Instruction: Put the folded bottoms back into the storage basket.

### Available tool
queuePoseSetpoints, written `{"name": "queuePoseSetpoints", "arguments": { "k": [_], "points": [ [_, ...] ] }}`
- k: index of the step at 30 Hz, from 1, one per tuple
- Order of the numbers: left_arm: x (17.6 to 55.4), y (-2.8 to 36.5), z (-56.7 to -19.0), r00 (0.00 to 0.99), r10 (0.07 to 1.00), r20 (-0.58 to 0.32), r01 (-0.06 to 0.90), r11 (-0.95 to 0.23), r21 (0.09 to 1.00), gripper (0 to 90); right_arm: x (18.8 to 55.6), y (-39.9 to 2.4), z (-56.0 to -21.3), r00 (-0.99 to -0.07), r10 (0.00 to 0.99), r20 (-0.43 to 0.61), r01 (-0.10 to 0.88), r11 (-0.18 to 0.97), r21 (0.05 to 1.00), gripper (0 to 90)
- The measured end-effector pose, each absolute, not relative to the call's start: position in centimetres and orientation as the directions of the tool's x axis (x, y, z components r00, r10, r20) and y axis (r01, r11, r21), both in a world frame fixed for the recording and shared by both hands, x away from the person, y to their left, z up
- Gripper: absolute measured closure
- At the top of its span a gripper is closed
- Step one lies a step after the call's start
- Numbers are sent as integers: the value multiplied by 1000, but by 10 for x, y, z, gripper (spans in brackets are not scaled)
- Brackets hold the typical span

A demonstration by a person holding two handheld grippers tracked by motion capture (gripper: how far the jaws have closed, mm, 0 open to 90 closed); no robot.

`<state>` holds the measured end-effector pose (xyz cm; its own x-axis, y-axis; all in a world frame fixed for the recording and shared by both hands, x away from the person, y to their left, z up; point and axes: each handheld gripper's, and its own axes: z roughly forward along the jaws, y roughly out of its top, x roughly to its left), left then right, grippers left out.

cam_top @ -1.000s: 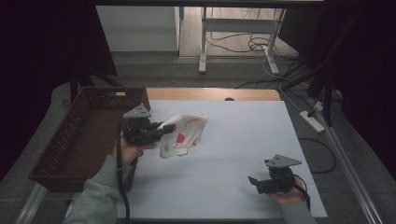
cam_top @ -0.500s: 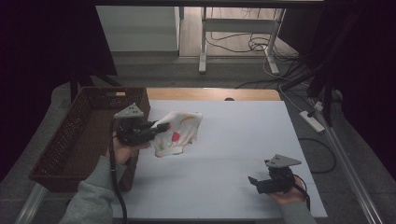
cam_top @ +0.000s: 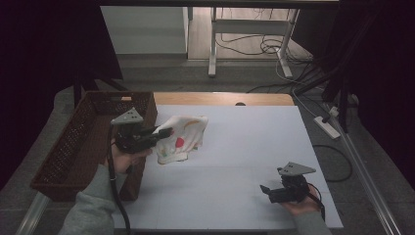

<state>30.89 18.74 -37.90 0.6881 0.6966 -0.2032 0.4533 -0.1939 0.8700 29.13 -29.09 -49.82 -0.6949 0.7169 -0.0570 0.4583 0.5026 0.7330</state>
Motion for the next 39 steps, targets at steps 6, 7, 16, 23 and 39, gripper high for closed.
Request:
{"name": "queuePoseSetpoints", "arguments": {
  "k": [6,7,16,23,39],
  "points": [
    [306,195,-378,679,705,-204,452,-183,873,760,291,-292,-497,-693,719,-56,455,496,740,87],
    [306,195,-378,679,705,-204,452,-183,873,760,291,-292,-497,-692,720,-54,456,494,740,88],
    [301,205,-373,671,713,-202,443,-167,881,760,291,-292,-497,-692,720,-54,456,493,741,88],
    [298,211,-372,665,719,-204,442,-158,883,760,291,-292,-497,-692,720,-55,453,492,744,88],
    [292,226,-366,647,736,-199,435,-141,889,760,291,-292,-497,-690,722,-55,454,492,743,88]
  ]
}}
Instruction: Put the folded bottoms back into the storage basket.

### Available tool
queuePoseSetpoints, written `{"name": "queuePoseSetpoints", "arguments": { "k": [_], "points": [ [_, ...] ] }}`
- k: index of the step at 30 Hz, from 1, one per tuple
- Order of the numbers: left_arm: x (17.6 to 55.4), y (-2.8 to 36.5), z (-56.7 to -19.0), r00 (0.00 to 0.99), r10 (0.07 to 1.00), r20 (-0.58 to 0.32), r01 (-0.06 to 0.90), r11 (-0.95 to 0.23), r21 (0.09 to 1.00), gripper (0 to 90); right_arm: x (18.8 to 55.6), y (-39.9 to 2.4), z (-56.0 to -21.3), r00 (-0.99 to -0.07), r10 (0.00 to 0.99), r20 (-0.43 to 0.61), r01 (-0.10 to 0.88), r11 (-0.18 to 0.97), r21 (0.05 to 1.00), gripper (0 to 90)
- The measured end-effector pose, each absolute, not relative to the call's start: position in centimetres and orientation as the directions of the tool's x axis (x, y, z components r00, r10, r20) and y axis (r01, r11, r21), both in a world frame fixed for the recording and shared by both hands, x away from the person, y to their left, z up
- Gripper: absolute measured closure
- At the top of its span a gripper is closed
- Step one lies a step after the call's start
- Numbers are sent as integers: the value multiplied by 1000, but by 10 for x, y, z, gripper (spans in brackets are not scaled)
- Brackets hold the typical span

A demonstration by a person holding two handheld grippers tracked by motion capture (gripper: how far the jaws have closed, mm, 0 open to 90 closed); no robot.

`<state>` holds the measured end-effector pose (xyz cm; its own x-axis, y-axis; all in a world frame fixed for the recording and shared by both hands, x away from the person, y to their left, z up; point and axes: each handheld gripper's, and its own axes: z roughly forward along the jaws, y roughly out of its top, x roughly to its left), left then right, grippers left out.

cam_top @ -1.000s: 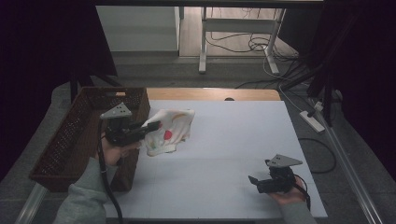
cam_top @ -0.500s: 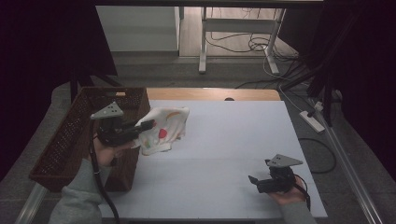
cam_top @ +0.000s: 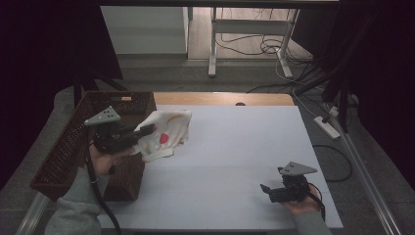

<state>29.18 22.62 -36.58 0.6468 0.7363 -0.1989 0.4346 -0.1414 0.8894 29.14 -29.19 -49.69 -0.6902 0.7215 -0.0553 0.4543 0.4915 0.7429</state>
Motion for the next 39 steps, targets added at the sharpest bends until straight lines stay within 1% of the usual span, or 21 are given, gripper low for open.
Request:
{"name": "queuePoseSetpoints", "arguments": {
  "k": [39],
  "points": [
    [276,267,-358,588,781,-210,424,-76,903,760,292,-292,-497,-693,719,-59,455,499,738,88]
  ]
}}
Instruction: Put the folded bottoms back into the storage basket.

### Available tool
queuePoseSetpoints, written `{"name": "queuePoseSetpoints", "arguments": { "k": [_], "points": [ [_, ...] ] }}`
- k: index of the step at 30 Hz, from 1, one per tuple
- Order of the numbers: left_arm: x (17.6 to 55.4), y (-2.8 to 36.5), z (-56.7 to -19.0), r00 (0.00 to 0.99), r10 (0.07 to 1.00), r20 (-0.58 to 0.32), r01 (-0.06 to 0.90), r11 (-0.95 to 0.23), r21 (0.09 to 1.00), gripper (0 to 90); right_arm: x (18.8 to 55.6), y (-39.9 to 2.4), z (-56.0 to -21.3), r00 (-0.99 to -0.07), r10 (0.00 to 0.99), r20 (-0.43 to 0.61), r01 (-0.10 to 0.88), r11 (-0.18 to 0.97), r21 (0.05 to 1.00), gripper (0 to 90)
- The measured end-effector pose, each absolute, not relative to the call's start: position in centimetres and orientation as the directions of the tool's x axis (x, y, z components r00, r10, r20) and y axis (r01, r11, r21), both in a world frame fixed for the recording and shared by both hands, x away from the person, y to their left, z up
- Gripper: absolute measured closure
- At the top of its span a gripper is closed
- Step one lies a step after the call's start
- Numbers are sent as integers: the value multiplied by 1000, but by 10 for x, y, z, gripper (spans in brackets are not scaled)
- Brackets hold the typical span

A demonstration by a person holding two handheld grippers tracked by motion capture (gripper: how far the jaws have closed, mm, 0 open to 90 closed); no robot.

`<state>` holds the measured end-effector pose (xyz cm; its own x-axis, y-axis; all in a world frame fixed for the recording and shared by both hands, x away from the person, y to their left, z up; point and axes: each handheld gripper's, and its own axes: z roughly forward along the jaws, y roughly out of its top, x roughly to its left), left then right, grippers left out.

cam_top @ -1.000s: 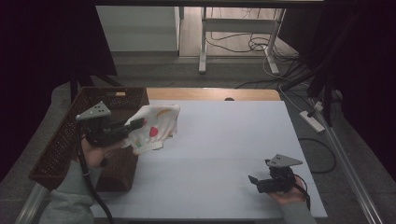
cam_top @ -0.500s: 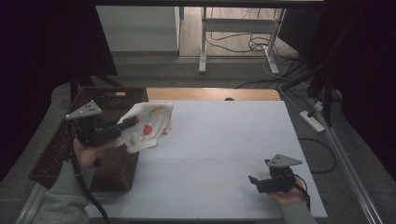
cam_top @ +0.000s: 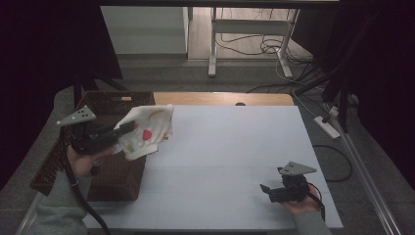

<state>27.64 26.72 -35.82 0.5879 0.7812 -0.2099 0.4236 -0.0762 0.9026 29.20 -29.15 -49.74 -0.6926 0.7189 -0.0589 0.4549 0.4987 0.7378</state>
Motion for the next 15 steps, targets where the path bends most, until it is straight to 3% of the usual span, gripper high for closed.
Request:
{"name": "queuePoseSetpoints", "arguments": {
  "k": [15],
  "points": [
    [271,279,-357,563,799,-210,421,-59,905,759,292,-291,-498,-692,720,-61,454,499,739,88]
  ]
}}
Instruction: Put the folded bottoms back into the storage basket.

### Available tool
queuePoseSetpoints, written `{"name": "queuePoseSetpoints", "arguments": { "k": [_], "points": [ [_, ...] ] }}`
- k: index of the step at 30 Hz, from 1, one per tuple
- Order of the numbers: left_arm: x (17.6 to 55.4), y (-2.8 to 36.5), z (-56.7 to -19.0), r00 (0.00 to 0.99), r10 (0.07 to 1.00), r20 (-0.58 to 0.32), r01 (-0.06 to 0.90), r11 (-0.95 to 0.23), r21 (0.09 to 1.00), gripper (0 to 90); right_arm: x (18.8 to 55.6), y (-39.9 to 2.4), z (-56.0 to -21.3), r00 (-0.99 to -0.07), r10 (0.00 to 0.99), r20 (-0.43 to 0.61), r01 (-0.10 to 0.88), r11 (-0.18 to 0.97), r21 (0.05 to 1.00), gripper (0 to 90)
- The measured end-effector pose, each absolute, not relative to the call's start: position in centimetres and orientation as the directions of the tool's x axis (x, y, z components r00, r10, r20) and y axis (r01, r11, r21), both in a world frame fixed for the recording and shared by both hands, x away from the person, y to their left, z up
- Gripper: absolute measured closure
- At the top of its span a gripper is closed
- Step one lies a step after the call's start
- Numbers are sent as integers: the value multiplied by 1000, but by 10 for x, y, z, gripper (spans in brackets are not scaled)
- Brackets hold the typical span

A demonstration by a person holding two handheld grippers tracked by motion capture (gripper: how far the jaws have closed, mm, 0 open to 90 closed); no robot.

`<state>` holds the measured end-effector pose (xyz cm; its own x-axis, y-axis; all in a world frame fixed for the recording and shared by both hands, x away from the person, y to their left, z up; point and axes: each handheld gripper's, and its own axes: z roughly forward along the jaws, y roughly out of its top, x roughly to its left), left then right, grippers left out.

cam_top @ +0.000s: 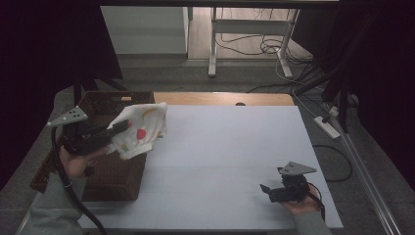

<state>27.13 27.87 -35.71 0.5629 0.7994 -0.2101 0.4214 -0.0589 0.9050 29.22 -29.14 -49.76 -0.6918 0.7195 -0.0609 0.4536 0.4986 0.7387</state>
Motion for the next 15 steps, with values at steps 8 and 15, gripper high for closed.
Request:
{"name": "queuePoseSetpoints", "arguments": {
  "k": [8,15],
  "points": [
    [267,287,-356,552,807,-207,417,-53,907,760,292,-291,-498,-691,720,-60,456,499,737,88],
    [264,293,-355,544,814,-206,415,-48,909,759,292,-291,-498,-691,721,-60,456,498,738,88]
  ]
}}
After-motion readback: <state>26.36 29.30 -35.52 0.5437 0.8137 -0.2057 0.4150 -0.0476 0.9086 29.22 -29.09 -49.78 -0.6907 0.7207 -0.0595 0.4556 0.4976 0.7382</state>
